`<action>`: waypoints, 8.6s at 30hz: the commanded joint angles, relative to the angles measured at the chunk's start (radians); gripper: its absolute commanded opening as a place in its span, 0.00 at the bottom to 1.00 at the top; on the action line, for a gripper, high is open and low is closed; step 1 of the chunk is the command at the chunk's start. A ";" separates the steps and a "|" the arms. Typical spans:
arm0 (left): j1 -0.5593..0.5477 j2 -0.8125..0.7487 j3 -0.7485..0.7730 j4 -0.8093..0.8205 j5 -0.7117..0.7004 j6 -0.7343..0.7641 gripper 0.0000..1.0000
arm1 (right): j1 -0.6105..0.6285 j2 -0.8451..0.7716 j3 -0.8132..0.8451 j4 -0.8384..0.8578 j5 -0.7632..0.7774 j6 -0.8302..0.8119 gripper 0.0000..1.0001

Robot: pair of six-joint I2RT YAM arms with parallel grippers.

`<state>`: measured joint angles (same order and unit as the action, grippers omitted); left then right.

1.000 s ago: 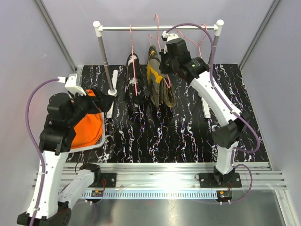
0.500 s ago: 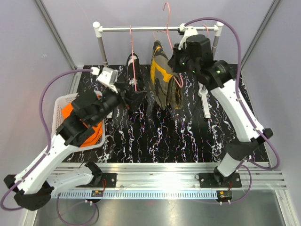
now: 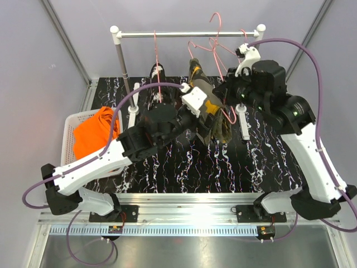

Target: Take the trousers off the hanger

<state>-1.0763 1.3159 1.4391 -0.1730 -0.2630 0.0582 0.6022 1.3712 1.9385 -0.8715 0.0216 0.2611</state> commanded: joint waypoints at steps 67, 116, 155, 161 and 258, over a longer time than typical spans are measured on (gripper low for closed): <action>-0.079 0.091 0.089 -0.052 0.064 0.121 0.62 | 0.002 -0.216 -0.088 0.154 -0.055 0.023 0.00; -0.100 0.046 0.432 0.316 -0.493 0.271 0.00 | 0.001 -0.468 -0.740 0.161 0.222 0.027 0.00; 0.835 -0.507 -0.369 -0.375 -0.888 0.126 0.00 | 0.001 -0.449 -0.734 0.241 0.109 0.023 0.00; 0.834 -0.454 -0.439 -0.293 -0.774 0.195 0.00 | 0.001 -0.457 -0.762 0.284 0.089 0.036 0.00; 1.222 -0.626 -0.325 -0.611 0.185 -0.317 0.99 | -0.211 0.117 -0.259 0.289 0.012 -0.060 0.60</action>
<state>0.1406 0.6971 1.0988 -0.8204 -0.1562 -0.2813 0.3927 1.5787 1.6672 -0.6170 0.0906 0.2043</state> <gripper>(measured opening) 0.987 0.560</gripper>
